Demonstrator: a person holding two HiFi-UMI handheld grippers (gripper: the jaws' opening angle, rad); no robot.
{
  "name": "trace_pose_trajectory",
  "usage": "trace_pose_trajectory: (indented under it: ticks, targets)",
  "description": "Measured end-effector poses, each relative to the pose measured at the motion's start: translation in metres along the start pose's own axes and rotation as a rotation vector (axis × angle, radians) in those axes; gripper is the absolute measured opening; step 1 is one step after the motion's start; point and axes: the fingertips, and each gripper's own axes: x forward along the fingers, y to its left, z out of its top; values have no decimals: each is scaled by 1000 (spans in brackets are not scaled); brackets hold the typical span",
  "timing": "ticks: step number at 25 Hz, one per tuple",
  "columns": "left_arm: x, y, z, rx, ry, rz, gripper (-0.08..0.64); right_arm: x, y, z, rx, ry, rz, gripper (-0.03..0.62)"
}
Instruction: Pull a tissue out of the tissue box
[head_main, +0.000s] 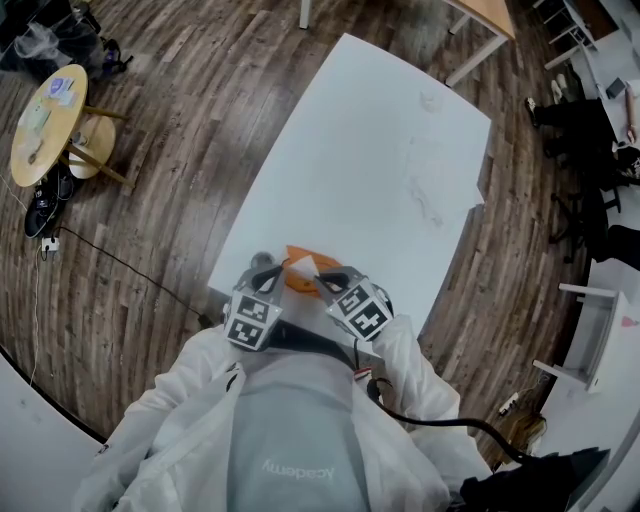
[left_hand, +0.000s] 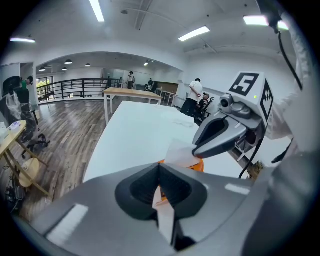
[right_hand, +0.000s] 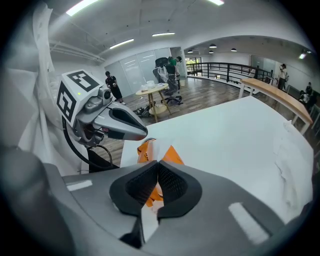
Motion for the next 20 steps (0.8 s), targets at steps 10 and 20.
trace_pose_trajectory:
  ticks: [10,20]
  targets:
    - [10,0,-13,-16,13,-9,0,-7,4,5,-5,-10,-1,5]
    - [14,-2,-13,-23,22,-13,0,-14,7,12,-17,-33,-1,5]
